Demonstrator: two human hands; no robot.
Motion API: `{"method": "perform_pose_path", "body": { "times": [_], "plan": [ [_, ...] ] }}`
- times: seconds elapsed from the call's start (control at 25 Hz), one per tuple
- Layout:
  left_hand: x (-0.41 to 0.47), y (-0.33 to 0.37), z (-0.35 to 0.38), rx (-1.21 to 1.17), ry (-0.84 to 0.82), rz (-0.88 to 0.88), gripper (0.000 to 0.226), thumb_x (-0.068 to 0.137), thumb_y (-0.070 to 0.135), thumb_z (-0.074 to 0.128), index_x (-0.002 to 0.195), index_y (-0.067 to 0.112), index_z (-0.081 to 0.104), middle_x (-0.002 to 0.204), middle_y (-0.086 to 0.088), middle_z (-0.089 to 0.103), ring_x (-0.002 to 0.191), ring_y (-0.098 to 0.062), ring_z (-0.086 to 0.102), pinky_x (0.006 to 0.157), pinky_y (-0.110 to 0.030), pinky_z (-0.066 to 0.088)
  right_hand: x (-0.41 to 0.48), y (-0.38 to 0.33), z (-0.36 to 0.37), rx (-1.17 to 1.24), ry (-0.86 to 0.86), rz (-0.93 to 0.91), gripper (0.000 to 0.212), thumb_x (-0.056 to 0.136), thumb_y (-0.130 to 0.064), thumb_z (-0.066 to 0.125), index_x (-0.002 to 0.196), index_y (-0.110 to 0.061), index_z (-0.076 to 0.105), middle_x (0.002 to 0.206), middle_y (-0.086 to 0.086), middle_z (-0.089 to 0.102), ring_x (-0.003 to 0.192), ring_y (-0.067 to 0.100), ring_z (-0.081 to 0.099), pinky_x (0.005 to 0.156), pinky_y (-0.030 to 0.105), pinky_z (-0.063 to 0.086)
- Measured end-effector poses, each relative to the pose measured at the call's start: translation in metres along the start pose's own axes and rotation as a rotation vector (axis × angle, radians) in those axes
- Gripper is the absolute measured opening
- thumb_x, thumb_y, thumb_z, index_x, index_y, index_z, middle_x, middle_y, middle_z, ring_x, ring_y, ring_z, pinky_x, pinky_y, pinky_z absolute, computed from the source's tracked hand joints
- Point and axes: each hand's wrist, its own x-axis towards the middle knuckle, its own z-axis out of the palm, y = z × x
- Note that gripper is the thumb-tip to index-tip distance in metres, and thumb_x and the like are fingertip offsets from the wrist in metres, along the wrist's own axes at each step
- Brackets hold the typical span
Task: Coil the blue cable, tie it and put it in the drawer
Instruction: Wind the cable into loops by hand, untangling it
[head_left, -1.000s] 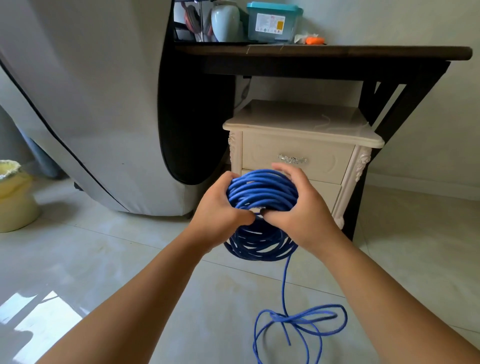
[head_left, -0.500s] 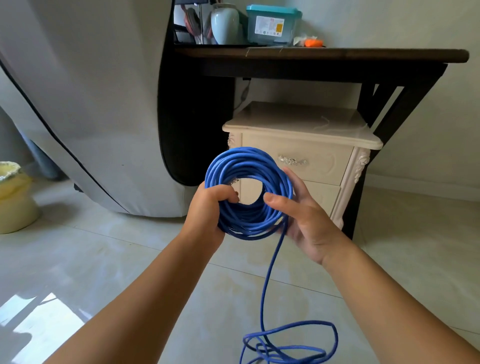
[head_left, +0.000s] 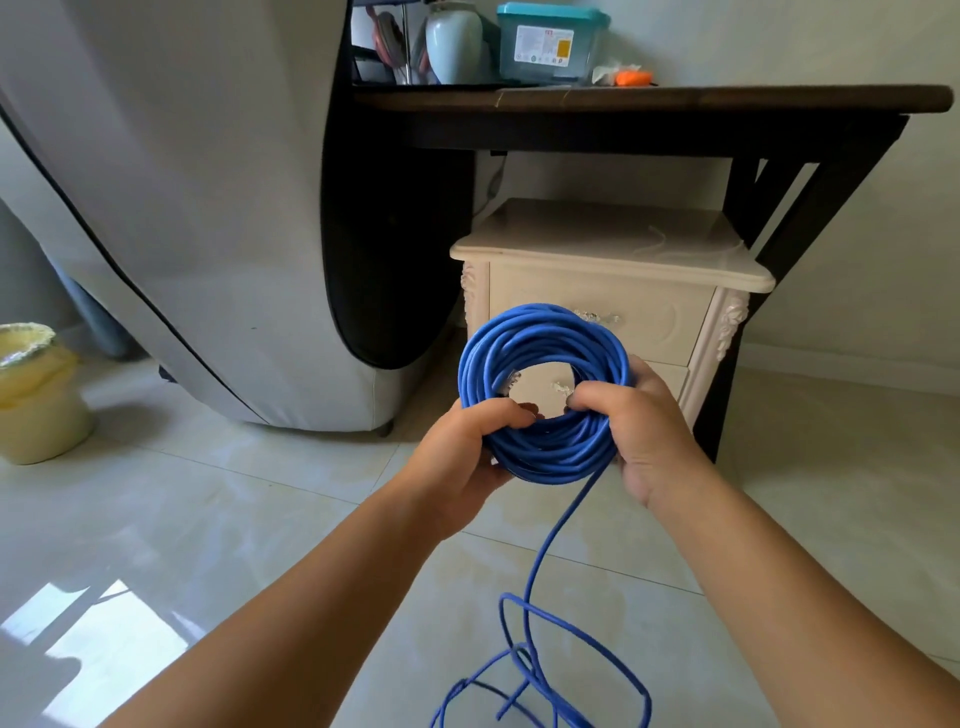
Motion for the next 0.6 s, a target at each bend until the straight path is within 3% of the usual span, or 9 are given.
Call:
{"method": "perform_pose_path", "body": {
  "times": [0.08, 0.2, 0.28, 0.4, 0.48, 0.6],
  "plan": [
    [0.003, 0.006, -0.001, 0.162, 0.046, 0.068, 0.056, 0.079, 0.011, 0.072, 0.131, 0.014, 0.051, 0.115, -0.008, 0.066, 0.102, -0.02, 0.068, 0.083, -0.032, 0.057, 0.001, -0.004, 0.0, -0.029, 0.02, -0.08, 0.043, 0.075, 0.005, 0.064, 0.107, -0.023, 0.063, 0.088, 0.001, 0.065, 0.084, 0.022, 0.063, 0.079, 0.041, 0.054],
    [0.004, 0.018, -0.007, 0.475, 0.133, 0.312, 0.088, 0.08, 0.003, 0.076, 0.147, 0.036, 0.029, 0.131, 0.009, 0.055, 0.113, -0.005, 0.062, 0.077, -0.016, 0.054, -0.005, -0.007, -0.001, -0.421, 0.005, -0.309, 0.057, 0.072, 0.004, 0.066, 0.118, -0.029, 0.054, 0.109, -0.006, 0.059, 0.094, 0.014, 0.061, 0.077, 0.025, 0.049],
    [0.005, 0.018, -0.014, 0.835, 0.055, 0.415, 0.101, 0.074, 0.002, 0.076, 0.15, 0.04, 0.024, 0.144, 0.011, 0.039, 0.129, -0.009, 0.048, 0.087, -0.017, 0.053, -0.01, -0.002, 0.003, -0.694, -0.08, -0.41, 0.065, 0.07, 0.002, 0.065, 0.125, -0.029, 0.051, 0.117, -0.008, 0.049, 0.101, 0.013, 0.055, 0.081, 0.023, 0.047],
    [0.004, 0.011, -0.017, 1.173, -0.048, 0.491, 0.105, 0.069, 0.009, 0.079, 0.152, 0.038, 0.022, 0.14, 0.011, 0.035, 0.123, -0.011, 0.049, 0.092, -0.026, 0.054, -0.015, 0.001, 0.008, -0.774, -0.187, -0.427, 0.067, 0.071, 0.002, 0.062, 0.129, -0.03, 0.05, 0.12, -0.01, 0.046, 0.103, 0.012, 0.053, 0.083, 0.022, 0.048],
    [0.004, 0.01, -0.014, 1.207, 0.068, 0.592, 0.097, 0.071, 0.014, 0.083, 0.15, 0.031, 0.029, 0.131, 0.009, 0.046, 0.112, -0.006, 0.052, 0.091, -0.02, 0.051, -0.015, -0.001, 0.009, -0.72, -0.186, -0.447, 0.066, 0.072, 0.004, 0.063, 0.127, -0.03, 0.052, 0.119, -0.01, 0.047, 0.102, 0.01, 0.054, 0.082, 0.021, 0.049],
    [0.003, 0.01, -0.01, 1.207, 0.218, 0.682, 0.063, 0.071, 0.016, 0.081, 0.126, 0.023, 0.052, 0.109, 0.009, 0.06, 0.093, -0.007, 0.058, 0.078, -0.023, 0.052, -0.016, -0.001, 0.012, -0.62, -0.182, -0.456, 0.065, 0.071, 0.005, 0.065, 0.122, -0.034, 0.054, 0.117, -0.01, 0.05, 0.102, 0.007, 0.055, 0.085, 0.024, 0.051]
  ]
}}
